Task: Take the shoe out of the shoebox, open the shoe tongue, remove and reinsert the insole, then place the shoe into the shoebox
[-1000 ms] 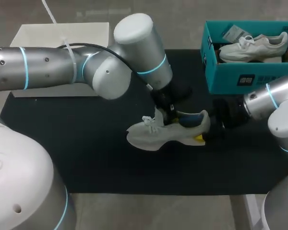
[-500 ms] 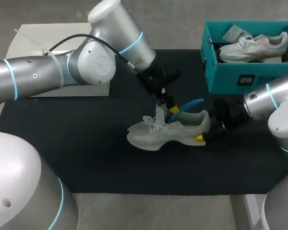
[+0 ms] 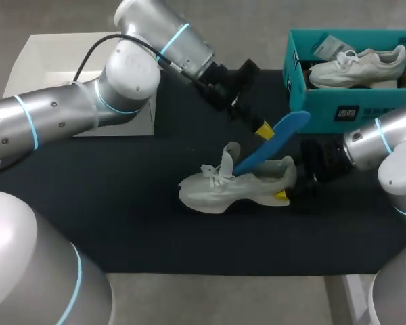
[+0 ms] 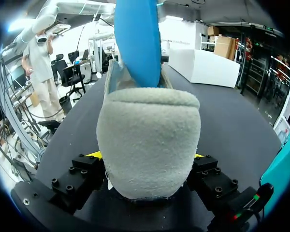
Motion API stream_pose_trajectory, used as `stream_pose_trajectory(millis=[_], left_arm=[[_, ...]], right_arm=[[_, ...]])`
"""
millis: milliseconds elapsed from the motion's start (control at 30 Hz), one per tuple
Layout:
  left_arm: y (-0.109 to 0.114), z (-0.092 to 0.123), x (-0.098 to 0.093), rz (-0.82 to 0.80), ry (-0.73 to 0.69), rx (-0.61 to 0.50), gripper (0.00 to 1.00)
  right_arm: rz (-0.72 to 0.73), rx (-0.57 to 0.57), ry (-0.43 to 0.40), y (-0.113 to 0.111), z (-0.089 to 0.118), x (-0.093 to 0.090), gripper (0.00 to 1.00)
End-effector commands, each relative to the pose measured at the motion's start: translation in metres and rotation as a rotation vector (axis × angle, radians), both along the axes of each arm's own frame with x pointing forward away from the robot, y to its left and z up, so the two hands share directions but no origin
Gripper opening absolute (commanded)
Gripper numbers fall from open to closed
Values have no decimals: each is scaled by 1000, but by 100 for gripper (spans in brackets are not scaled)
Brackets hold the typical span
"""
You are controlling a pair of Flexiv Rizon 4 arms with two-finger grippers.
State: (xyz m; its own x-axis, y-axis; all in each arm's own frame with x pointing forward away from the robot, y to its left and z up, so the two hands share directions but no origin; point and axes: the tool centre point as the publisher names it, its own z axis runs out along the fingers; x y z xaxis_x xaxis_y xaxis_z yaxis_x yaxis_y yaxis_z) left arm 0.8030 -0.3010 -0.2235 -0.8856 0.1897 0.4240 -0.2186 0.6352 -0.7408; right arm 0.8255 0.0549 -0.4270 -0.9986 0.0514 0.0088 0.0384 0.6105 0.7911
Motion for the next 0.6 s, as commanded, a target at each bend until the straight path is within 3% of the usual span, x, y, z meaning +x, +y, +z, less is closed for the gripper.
stream_pose_trajectory(millis=[33, 167, 600], left_arm=[[-8, 33, -7, -23, -34, -83, 0], [-13, 84, -16, -31, -177, -158, 0], [-13, 84, -16, -31, -177, -158, 0]], right_arm=[[-1, -2, -1, 2, -4, -1, 0], [-1, -2, -1, 2, -4, -1, 0], [-1, -2, -1, 2, -4, -1, 0]])
